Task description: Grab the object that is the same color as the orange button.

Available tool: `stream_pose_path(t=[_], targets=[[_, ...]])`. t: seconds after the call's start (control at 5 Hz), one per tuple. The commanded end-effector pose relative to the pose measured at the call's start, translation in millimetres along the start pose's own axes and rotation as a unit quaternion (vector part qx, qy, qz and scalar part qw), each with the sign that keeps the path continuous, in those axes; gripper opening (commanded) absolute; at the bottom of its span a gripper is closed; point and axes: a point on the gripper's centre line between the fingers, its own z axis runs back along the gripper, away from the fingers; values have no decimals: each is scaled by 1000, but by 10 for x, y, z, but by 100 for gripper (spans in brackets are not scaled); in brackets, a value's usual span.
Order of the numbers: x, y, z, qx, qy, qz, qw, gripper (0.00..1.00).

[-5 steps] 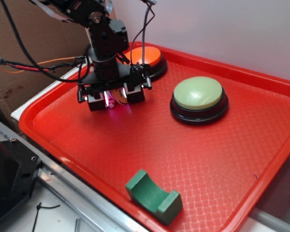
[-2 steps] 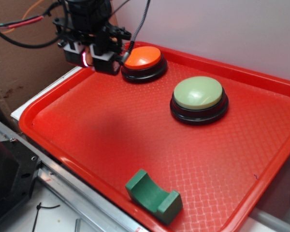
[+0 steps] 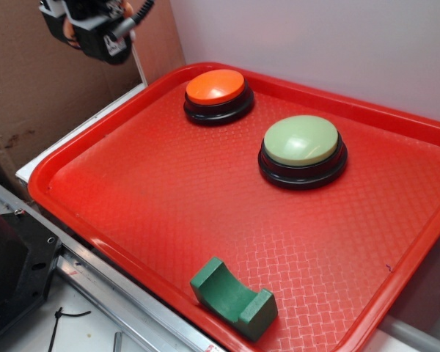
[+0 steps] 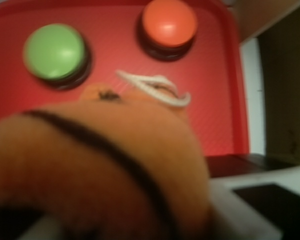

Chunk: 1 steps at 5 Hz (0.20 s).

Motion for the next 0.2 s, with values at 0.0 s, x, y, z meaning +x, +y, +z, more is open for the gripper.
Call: stream_pose_path(t=[0.0], targets=[[166, 200, 14, 8, 17, 48, 999, 0]])
